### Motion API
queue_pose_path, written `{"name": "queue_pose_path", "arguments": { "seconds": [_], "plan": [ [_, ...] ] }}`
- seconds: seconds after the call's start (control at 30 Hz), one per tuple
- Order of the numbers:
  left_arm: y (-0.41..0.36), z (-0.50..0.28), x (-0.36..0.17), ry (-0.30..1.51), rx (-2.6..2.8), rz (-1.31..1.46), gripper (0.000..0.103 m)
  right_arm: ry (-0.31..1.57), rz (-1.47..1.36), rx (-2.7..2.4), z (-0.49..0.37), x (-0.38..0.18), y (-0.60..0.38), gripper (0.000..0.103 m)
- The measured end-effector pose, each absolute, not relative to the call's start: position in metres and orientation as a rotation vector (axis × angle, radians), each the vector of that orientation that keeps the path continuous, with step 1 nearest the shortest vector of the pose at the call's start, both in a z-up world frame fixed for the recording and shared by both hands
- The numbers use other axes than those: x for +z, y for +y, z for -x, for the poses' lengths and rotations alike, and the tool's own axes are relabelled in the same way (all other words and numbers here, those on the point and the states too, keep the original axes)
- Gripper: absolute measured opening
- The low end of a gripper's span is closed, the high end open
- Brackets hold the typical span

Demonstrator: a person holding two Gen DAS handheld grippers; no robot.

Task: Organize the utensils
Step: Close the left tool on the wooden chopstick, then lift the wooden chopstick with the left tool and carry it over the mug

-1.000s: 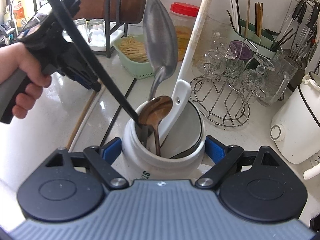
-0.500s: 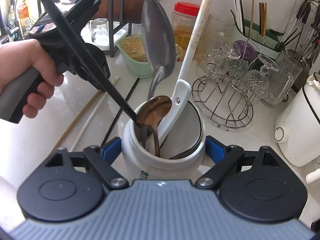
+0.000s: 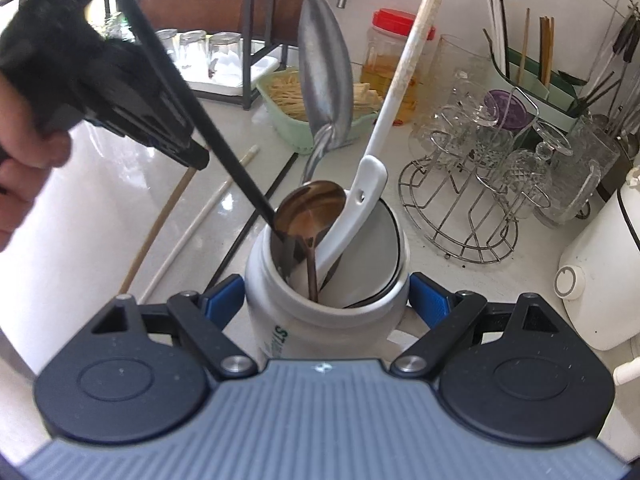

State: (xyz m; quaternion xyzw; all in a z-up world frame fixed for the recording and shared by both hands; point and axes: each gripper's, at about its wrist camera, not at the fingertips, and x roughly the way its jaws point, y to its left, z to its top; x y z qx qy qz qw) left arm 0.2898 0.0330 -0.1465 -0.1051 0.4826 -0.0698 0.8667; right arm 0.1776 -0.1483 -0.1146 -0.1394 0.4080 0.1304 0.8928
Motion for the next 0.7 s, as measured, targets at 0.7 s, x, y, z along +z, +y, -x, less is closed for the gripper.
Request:
{"name": "queue_pose_path", "arguments": {
  "seconds": [0.7],
  "plan": [
    [0.032, -0.173, -0.064, 0.865, -0.284, 0.320, 0.007, 0.826, 0.314, 0.303, -0.152, -0.118, -0.144, 0.090]
  ]
}}
